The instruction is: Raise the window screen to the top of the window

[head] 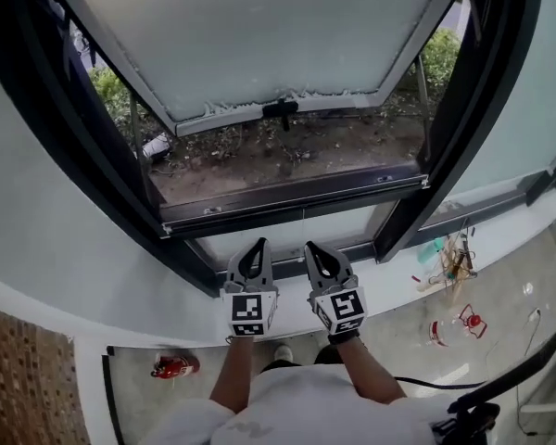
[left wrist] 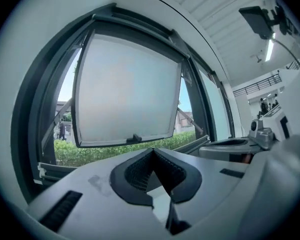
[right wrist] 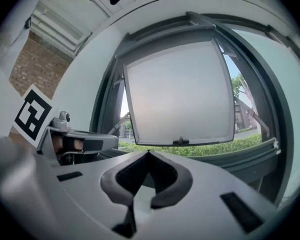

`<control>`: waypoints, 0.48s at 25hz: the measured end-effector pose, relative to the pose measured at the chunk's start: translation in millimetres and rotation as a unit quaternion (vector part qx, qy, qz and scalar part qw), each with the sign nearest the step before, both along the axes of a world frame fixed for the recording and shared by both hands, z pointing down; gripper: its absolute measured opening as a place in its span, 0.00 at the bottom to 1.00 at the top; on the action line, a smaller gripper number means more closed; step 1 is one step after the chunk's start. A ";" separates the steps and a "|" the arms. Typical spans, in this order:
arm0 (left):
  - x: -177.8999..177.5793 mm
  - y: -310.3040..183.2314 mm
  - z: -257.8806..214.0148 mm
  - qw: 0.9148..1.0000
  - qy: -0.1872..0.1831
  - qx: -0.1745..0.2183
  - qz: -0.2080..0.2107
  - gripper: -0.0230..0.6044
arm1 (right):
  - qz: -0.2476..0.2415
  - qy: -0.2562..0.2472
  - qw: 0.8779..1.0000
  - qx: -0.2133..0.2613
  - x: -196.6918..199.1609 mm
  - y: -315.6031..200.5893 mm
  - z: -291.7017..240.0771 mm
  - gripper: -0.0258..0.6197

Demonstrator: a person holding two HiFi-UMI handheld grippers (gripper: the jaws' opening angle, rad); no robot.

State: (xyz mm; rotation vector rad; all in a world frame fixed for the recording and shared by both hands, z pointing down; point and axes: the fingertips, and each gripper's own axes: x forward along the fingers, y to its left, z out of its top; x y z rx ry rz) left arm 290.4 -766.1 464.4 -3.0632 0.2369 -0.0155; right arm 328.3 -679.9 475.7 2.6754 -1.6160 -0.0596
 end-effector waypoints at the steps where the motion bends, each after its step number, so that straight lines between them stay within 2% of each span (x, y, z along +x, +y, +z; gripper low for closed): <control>1: 7.4 -8.7 4.4 1.000 -0.004 -0.001 0.000 0.04 | 0.006 -0.007 1.000 -0.008 7.8 -3.1 7.1 0.04; 5: 33.4 -14.4 21.8 1.000 -0.026 -0.002 0.010 0.04 | 0.011 -0.010 1.000 -0.024 37.6 -11.1 19.6 0.04; 12: 68.3 8.3 29.8 0.996 -0.063 0.045 0.033 0.04 | 0.020 -0.051 0.997 -0.054 81.0 5.2 58.3 0.04</control>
